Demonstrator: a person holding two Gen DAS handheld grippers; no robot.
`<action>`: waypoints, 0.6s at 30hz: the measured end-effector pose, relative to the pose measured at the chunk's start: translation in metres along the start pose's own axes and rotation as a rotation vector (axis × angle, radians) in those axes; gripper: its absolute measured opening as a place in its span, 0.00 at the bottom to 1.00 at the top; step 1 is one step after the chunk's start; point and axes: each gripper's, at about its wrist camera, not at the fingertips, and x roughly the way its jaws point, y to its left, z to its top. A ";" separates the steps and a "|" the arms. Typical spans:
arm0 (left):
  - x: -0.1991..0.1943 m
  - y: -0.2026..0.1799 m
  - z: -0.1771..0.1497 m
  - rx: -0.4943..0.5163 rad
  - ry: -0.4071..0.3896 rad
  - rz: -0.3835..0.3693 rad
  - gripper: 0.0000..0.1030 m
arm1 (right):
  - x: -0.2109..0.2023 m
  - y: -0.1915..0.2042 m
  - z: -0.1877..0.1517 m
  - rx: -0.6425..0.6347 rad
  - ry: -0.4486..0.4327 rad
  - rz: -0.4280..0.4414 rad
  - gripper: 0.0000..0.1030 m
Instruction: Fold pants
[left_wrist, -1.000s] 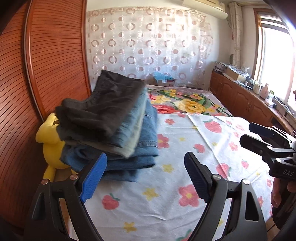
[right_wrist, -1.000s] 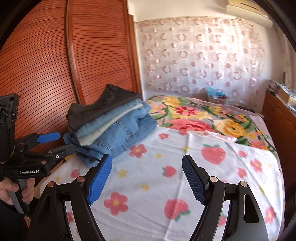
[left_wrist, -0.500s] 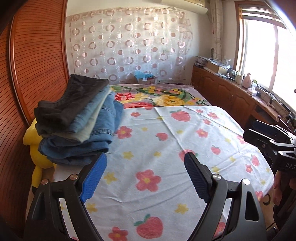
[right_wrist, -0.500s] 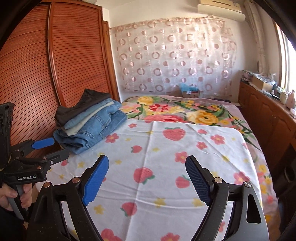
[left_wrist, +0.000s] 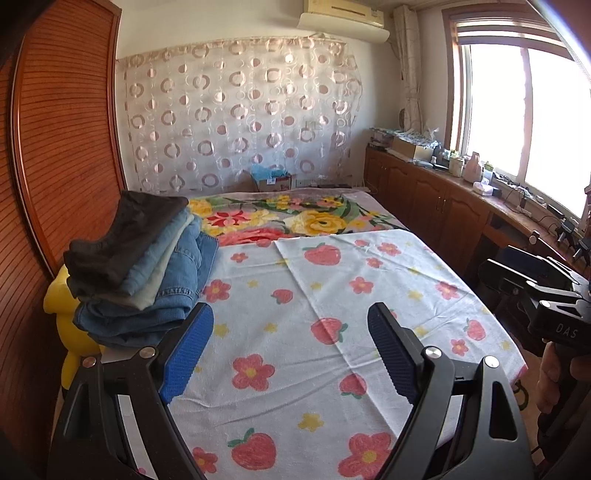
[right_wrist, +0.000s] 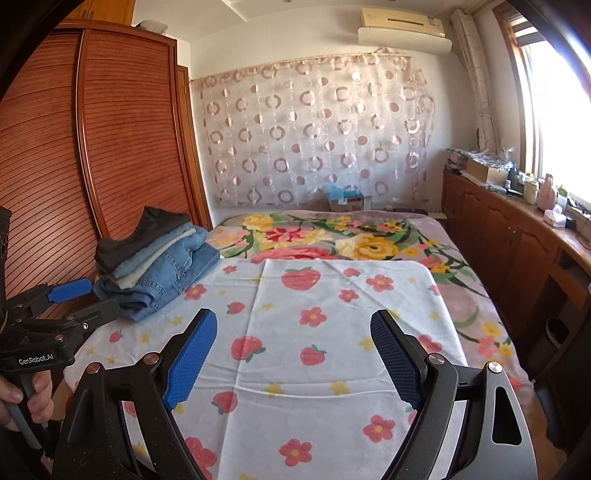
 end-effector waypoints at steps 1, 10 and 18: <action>-0.003 -0.001 0.001 0.002 -0.005 0.000 0.84 | -0.002 0.001 -0.001 0.003 -0.009 0.003 0.84; -0.027 -0.001 0.009 0.005 -0.065 0.007 0.84 | -0.020 0.008 -0.010 -0.005 -0.059 -0.004 0.84; -0.047 0.007 0.013 0.003 -0.124 0.034 0.84 | -0.038 0.011 -0.020 -0.019 -0.142 -0.020 0.84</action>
